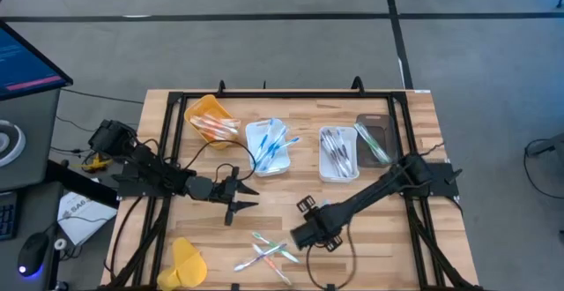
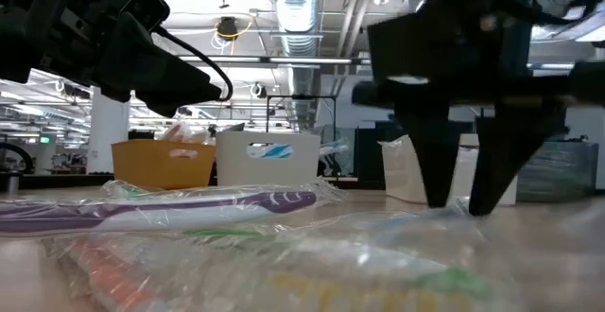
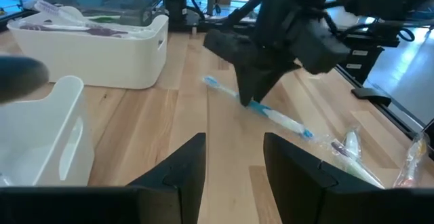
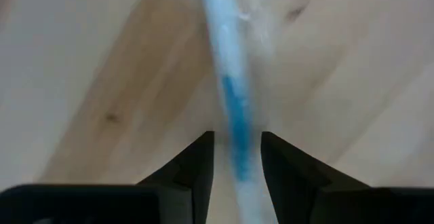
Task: Pick & Place Toothbrushes
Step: Put the blue toothbrush into the left white bin
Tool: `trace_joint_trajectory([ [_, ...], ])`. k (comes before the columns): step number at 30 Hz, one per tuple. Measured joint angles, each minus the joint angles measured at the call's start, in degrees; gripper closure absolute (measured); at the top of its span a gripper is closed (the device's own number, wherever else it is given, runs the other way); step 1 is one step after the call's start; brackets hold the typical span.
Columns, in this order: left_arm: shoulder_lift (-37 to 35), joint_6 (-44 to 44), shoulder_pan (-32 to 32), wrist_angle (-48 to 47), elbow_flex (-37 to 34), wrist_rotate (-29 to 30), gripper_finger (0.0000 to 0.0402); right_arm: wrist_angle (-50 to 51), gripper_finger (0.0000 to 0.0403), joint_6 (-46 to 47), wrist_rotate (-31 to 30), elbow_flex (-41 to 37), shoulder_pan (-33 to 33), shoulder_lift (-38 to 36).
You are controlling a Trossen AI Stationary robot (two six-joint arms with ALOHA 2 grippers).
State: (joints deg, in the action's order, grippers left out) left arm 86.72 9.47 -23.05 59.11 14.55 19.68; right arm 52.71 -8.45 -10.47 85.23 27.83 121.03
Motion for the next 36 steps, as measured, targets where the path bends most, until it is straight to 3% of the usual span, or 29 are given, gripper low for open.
trace_joint_trajectory([
  [10, 0.0, -0.09, 0.0, 0.05, -0.16, 0.0, 0.0261, 0.39, 0.03, 3.92, 1.45, -0.06, -3.47, 1.83],
  [16, 0.0, -0.04, 0.0, 0.05, -0.16, 0.0, 0.0261, -0.19, 0.0307, 5.32, 5.96, -0.11, -4.8, 1.68],
  [23, 0.0, -0.17, 0.0, 0.17, -0.16, 0.8, 0.0261, -0.18, 0.0389, 3.44, 6.0, -0.11, -4.49, 1.69],
  [27, 0.0, -0.19, 0.0, 0.36, -0.16, 4.5, 0.0261, 0.18, 0.0383, 3.56, 5.85, -0.13, -3.97, 1.69],
  [36, 0.0, -0.21, 0.0, 0.51, -0.16, 4.57, 0.0261, 4.46, 0.0398, 6.84, 3.9, 4.13, -2.68, 2.43],
])
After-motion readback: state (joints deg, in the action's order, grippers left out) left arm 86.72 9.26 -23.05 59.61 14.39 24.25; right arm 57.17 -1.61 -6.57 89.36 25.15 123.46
